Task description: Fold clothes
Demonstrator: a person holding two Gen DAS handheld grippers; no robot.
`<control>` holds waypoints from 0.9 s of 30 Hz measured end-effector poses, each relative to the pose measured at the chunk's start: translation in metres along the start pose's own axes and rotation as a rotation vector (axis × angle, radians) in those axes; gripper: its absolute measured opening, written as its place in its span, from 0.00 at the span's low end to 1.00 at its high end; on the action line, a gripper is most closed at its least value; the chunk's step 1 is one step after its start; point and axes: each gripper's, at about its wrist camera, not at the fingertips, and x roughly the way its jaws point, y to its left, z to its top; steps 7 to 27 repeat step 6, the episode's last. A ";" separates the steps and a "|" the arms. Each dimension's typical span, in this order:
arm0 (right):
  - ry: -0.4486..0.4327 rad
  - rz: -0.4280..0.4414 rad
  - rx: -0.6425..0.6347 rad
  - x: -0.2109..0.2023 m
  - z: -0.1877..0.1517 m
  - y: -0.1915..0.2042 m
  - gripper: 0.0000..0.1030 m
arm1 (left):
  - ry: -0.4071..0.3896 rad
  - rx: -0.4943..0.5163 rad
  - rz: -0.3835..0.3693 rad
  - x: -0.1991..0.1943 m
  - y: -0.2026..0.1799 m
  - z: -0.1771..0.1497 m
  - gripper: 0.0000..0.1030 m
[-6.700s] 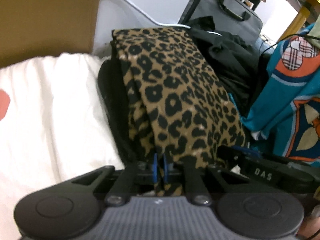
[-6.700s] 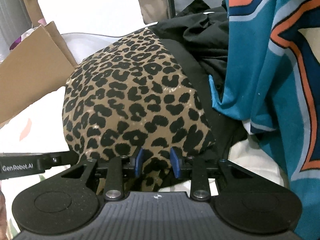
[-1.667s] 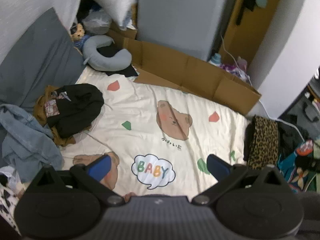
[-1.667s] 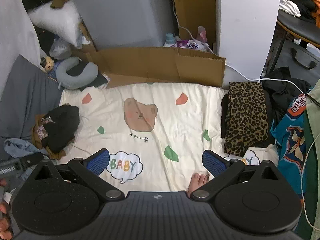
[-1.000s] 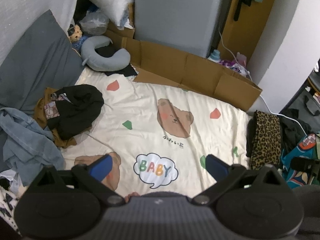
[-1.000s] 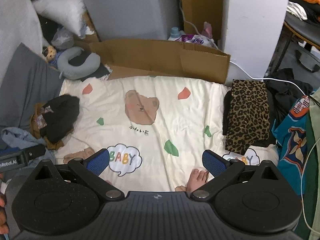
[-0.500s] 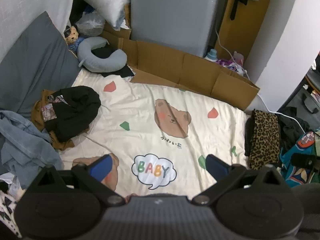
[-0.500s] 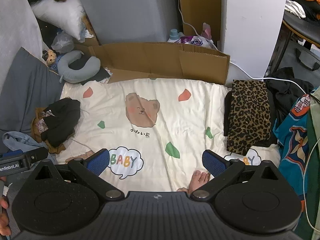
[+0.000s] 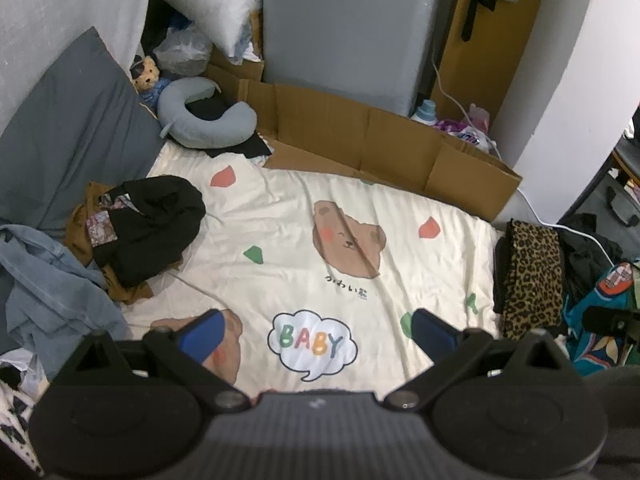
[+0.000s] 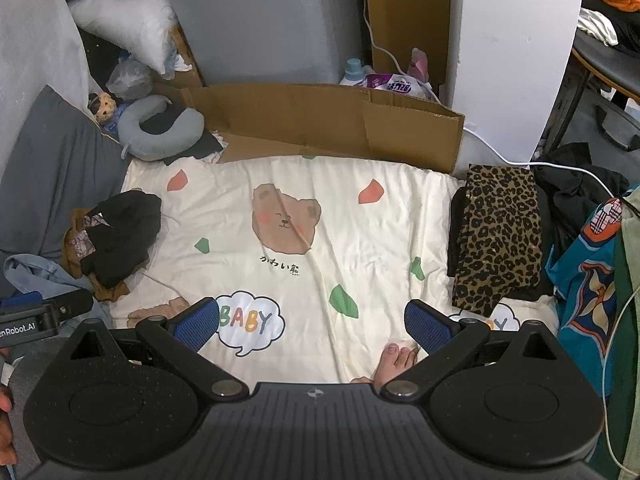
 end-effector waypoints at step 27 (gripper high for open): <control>0.005 0.005 -0.007 0.002 0.002 0.001 0.99 | 0.009 -0.010 -0.009 0.001 0.002 0.000 0.98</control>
